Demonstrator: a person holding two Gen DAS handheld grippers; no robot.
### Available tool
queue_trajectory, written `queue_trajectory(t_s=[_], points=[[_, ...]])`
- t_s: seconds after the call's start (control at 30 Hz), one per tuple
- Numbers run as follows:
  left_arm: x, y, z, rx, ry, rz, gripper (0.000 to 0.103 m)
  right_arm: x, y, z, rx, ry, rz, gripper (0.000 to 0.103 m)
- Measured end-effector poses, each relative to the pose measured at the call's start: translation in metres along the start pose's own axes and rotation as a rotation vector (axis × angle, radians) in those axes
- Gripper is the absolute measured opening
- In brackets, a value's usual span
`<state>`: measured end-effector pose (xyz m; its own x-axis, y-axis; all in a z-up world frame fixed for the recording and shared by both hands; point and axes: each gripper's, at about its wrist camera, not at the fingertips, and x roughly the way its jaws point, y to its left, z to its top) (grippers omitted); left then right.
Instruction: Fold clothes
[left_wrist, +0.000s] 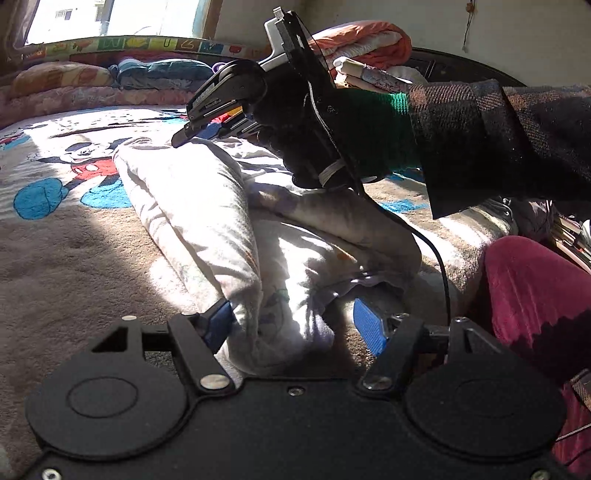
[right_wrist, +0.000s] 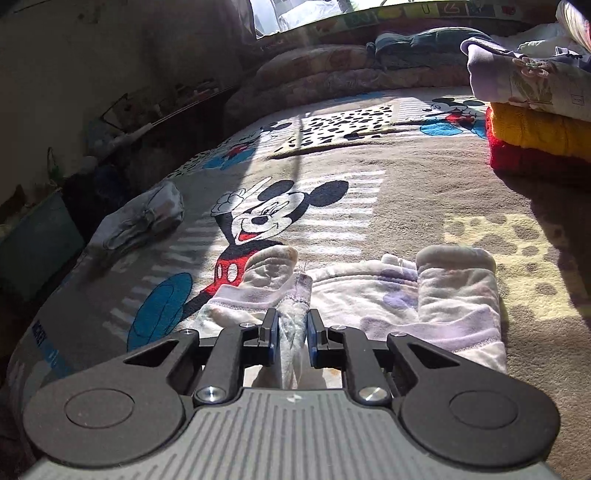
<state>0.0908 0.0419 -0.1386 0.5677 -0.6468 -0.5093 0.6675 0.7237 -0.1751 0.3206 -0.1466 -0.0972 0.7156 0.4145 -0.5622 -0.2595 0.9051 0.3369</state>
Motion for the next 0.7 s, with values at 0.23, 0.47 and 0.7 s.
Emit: queue_trajectory(t_s=[0.23, 0.47, 0.7], points=[[-0.009, -0.001, 0.005, 0.036, 0.012, 0.050, 0.069, -0.057, 0.030, 0.000, -0.232, -0.071, 0.030, 0.021], [-0.036, 0.011, 0.019, -0.022, -0.163, 0.069, 0.068, -0.074, 0.063, -0.043, -0.458, 0.016, 0.113, 0.021], [0.001, 0.004, 0.036, -0.025, -0.133, 0.041, 0.068, -0.067, 0.052, -0.058, -0.379, 0.048, 0.143, 0.021]])
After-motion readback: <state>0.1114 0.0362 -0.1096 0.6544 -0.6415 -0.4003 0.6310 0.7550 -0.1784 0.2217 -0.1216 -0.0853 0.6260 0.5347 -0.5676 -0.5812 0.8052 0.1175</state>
